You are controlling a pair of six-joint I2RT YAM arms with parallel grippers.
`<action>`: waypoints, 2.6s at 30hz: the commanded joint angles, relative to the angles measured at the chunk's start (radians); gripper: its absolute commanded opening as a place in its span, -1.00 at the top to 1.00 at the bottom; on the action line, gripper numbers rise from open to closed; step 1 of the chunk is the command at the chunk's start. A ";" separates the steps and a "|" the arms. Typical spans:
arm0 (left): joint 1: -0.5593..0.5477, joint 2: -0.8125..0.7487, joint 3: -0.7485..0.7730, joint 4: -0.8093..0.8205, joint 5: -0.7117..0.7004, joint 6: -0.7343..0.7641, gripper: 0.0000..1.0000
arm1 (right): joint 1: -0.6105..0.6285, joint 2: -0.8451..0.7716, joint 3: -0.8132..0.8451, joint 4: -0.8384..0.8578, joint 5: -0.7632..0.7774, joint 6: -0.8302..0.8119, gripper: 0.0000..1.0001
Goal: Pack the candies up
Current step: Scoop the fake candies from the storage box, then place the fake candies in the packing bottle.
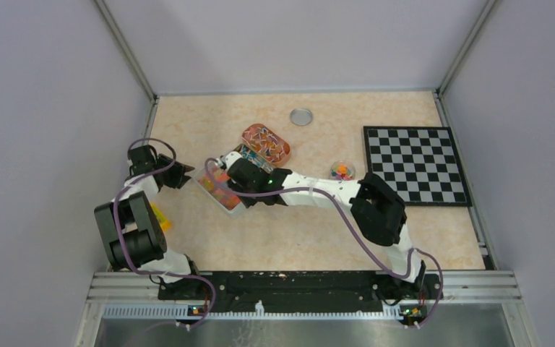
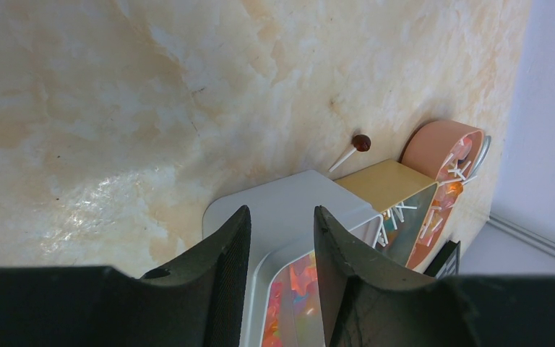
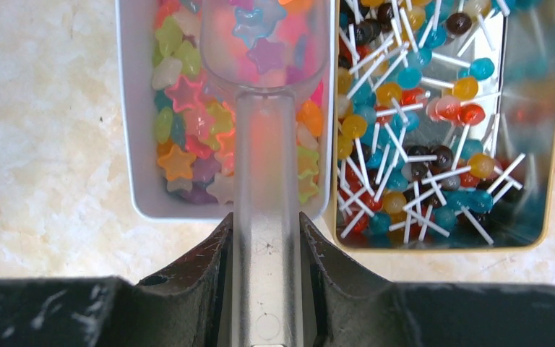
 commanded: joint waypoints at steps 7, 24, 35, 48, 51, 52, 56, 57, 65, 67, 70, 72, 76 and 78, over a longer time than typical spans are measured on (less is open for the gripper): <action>0.003 -0.001 -0.002 0.015 0.000 0.009 0.13 | 0.009 -0.157 -0.161 0.160 0.011 -0.025 1.00; 0.003 -0.001 0.007 0.007 -0.003 0.018 0.14 | 0.016 -0.212 -0.252 0.266 0.019 -0.064 1.00; 0.002 -0.003 0.011 0.003 -0.003 0.021 0.15 | 0.016 -0.293 -0.450 0.552 -0.041 -0.099 1.00; 0.003 -0.025 0.007 0.005 -0.022 0.024 0.09 | 0.018 -0.413 -0.666 0.842 -0.057 -0.113 1.00; 0.003 -0.040 0.009 -0.001 -0.041 0.025 0.06 | 0.018 -0.461 -0.740 0.941 -0.065 -0.134 1.00; 0.002 -0.046 0.012 -0.004 -0.048 0.028 0.05 | 0.018 -0.469 -0.757 0.967 -0.069 -0.143 1.00; 0.003 -0.076 0.015 -0.009 -0.086 0.023 0.01 | 0.018 -0.493 -0.785 1.001 -0.080 -0.158 1.00; 0.003 -0.084 0.013 -0.009 -0.094 0.025 0.00 | 0.018 -0.501 -0.799 1.018 -0.077 -0.157 1.00; 0.000 -0.126 0.055 -0.052 -0.107 0.059 -0.84 | 0.018 -0.582 -0.823 0.978 0.018 -0.158 1.00; -0.003 -0.141 0.063 -0.061 -0.112 0.069 -0.97 | 0.018 -0.617 -0.827 0.951 0.051 -0.157 1.00; -0.014 -0.166 0.078 -0.080 -0.116 0.086 -0.97 | 0.018 -0.665 -0.831 0.894 0.124 -0.154 1.00; -0.025 -0.182 0.099 -0.100 -0.114 0.111 -0.97 | 0.018 -0.702 -0.831 0.819 0.184 -0.139 1.00; -0.071 -0.233 0.140 -0.124 -0.124 0.160 -0.97 | 0.018 -0.784 -0.828 0.652 0.300 -0.087 1.00; -0.113 -0.258 0.157 -0.116 -0.121 0.185 -0.97 | 0.017 -0.830 -0.829 0.556 0.344 -0.055 1.00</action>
